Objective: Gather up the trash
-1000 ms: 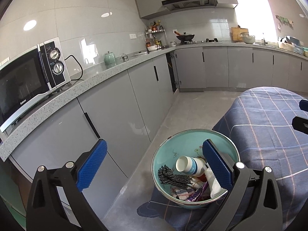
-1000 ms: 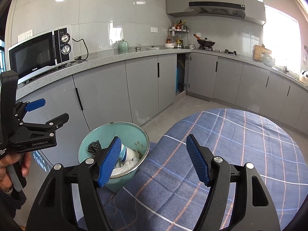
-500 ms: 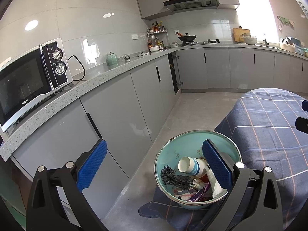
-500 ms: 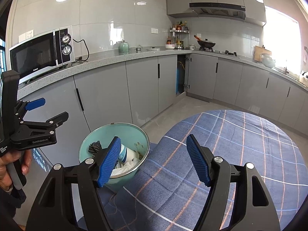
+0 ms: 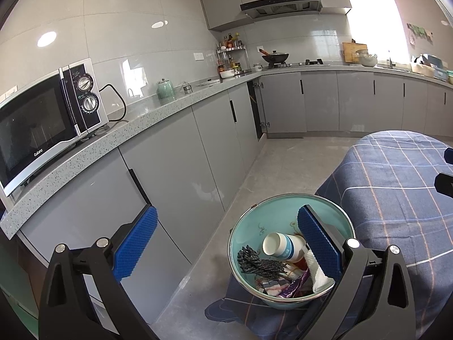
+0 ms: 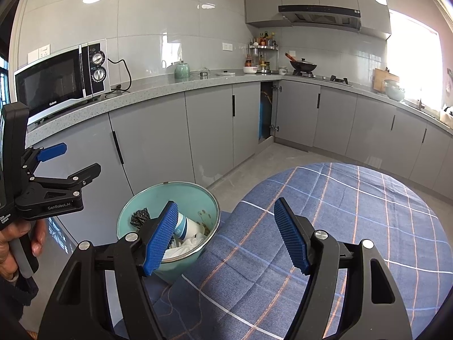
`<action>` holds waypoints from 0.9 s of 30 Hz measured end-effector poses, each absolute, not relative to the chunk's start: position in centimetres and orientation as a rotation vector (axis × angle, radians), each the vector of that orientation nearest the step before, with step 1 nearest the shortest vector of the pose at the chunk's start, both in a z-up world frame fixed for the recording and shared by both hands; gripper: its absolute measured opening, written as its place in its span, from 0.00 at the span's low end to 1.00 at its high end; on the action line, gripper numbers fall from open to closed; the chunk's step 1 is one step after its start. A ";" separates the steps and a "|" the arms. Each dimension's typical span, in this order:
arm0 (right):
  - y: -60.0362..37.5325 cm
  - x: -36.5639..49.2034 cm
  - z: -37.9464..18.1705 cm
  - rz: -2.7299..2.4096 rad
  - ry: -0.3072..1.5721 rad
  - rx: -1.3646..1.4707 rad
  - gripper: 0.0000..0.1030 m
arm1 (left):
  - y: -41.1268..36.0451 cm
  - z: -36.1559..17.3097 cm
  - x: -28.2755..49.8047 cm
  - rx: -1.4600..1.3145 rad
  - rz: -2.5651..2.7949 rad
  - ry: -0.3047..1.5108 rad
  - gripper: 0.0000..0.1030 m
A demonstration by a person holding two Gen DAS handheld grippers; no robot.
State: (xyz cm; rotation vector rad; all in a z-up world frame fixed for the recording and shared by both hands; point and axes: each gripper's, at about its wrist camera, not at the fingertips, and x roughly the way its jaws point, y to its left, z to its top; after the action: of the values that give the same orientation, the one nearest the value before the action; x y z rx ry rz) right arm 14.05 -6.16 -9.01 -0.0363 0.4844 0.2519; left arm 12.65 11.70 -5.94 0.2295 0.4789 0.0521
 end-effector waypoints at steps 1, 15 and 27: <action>-6.1 14.0 -9.0 0.251 0.485 -0.036 0.68 | 11.7 -6.0 12.7 0.230 0.052 0.479 0.95; -6.2 13.9 -9.0 0.247 0.480 -0.035 0.68 | 11.7 -5.9 12.6 0.235 0.047 0.476 0.95; -6.3 13.7 -8.8 0.244 0.466 -0.030 0.72 | 11.3 -5.6 12.2 0.263 0.068 0.448 0.95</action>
State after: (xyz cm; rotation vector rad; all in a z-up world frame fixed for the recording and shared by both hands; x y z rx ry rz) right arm 13.69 -6.25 -8.82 -0.0304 0.4660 0.2436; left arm 12.20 11.30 -5.55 0.2634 0.4484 0.0678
